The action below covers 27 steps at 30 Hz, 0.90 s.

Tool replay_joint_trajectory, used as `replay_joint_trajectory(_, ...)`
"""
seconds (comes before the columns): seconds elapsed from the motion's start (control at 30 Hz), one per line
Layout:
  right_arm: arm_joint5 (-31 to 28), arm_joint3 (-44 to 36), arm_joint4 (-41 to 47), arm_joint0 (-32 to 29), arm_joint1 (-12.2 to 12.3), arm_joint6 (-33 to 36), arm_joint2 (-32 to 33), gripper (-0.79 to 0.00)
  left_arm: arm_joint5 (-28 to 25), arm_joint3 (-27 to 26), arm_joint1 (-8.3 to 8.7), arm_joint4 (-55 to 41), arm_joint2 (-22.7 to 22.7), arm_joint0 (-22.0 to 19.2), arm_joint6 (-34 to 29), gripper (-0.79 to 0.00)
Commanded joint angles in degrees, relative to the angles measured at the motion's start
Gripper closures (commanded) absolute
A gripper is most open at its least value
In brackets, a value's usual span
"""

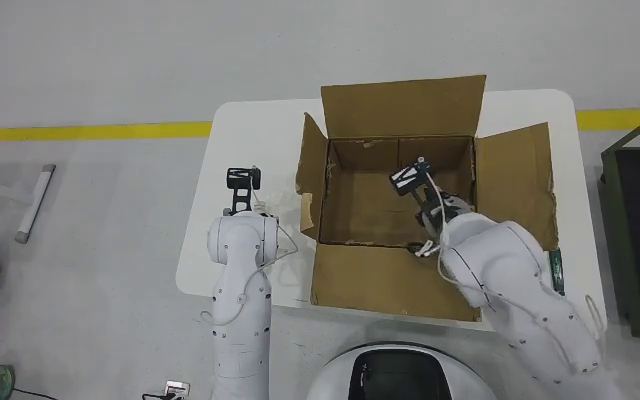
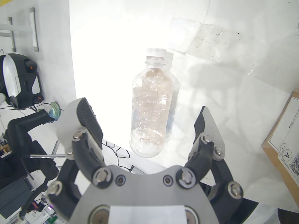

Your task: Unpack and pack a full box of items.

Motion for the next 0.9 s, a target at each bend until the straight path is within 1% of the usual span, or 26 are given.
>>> replay_joint_trajectory(0.0, -0.24, 2.41, -1.99, 2.34, -0.31, 1.77, -1.46, -0.052, 0.00, 0.00, 0.00, 0.00, 0.00, 0.00, 0.00, -0.785)
replay_joint_trajectory(0.03, -0.15, 3.83, -2.29, 3.42, -0.55, 2.81, -2.25, -0.120, 0.00, 0.00, 0.00, 0.00, 0.00, 0.00, 0.00, -0.785)
replay_joint_trajectory(0.13, 0.01, 6.99, -3.65, 6.14, -1.22, 5.36, -4.34, -0.145, 0.00, 0.00, 0.00, 0.00, 0.00, 0.00, 0.00, -0.785)
replay_joint_trajectory(0.2, 0.55, 9.01, -3.73, 7.10, -1.64, 6.83, -5.29, -0.249, 0.00, 0.00, 0.00, 0.00, 0.00, 0.00, 0.00, -0.785)
replay_joint_trajectory(0.27, 1.08, 11.06, -4.10, 7.88, -2.05, 7.34, -6.02, -0.277, 0.00, 0.00, 0.00, 0.00, 0.00, 0.00, 0.00, -0.785)
replay_joint_trajectory(0.3, 1.20, 11.77, -4.55, 8.03, -2.13, 7.66, -6.17, -0.305, 0.00, 0.00, 0.00, 0.00, 0.00, 0.00, 0.00, -0.785)
replay_joint_trajectory(0.5, 2.76, 15.71, -6.38, 8.79, -2.88, 8.00, -6.58, -0.332, 0.00, 0.00, 0.00, 0.00, 0.00, 0.00, 0.00, -0.785)
replay_joint_trajectory(0.53, 3.01, 16.39, -6.06, 8.81, -3.01, 8.06, -6.47, -0.363, 0.00, 0.00, 0.00, 0.00, 0.00, 0.00, 0.00, -0.785)
replay_joint_trajectory(0.57, 3.01, 17.06, -6.36, 9.04, -3.11, 7.99, -6.45, -0.372, 0.00, 0.00, 0.00, 0.00, 0.00, 0.00, 0.00, -0.785)
replay_joint_trajectory(0.73, 3.23, 20.16, -6.59, 10.02, -3.83, 7.96, -6.97, -0.388, 0.00, 0.00, 0.00, 0.00, 0.00, 0.00, 0.00, -0.785)
replay_joint_trajectory(0.77, 3.21, 21.04, -6.84, 10.19, -3.97, 8.14, -7.14, -0.453, 0.00, 0.00, 0.00, 0.00, 0.00, 0.00, 0.00, -0.785)
replay_joint_trajectory(0.8, 3.20, 21.74, -6.94, 10.34, -4.12, 8.26, -7.35, -0.480, 0.00, 0.00, 0.00, 0.00, 0.00, 0.00, 0.00, -0.785)
replay_joint_trajectory(0.87, 3.41, 23.08, -7.02, 10.54, -4.40, 8.18, -7.51, -0.493, 0.00, 0.00, 0.00, 0.00, 0.00, 0.00, 0.00, -0.785)
